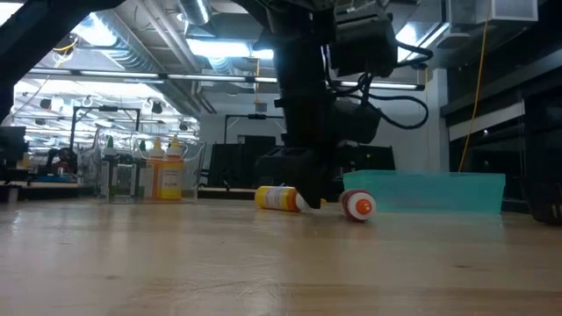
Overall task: Pick & Place Food Item
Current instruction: Put the yellow food coloring bottle into the transparent bin
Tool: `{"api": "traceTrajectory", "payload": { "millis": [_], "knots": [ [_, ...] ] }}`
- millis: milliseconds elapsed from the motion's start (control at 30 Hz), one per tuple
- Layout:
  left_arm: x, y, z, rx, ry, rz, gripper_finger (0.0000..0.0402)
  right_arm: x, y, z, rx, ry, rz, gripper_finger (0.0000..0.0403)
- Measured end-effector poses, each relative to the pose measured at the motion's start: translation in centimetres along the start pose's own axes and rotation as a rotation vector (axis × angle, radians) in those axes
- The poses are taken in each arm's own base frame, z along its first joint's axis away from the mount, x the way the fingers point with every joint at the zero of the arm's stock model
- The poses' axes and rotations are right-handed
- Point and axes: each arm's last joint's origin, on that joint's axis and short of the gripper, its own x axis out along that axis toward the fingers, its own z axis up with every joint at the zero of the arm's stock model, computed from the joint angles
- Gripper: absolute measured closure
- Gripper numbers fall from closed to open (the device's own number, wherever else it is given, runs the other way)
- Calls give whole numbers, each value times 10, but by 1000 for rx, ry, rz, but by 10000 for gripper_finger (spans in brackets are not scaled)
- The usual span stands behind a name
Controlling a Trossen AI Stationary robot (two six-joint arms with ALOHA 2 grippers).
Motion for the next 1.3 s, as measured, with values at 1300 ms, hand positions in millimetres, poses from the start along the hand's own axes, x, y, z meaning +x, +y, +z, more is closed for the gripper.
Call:
{"api": "traceTrajectory", "payload": {
  "millis": [1300],
  "knots": [
    [3,5,-7,12,24,-49,306,0,0,0,3,-1,2,161]
  ]
}}
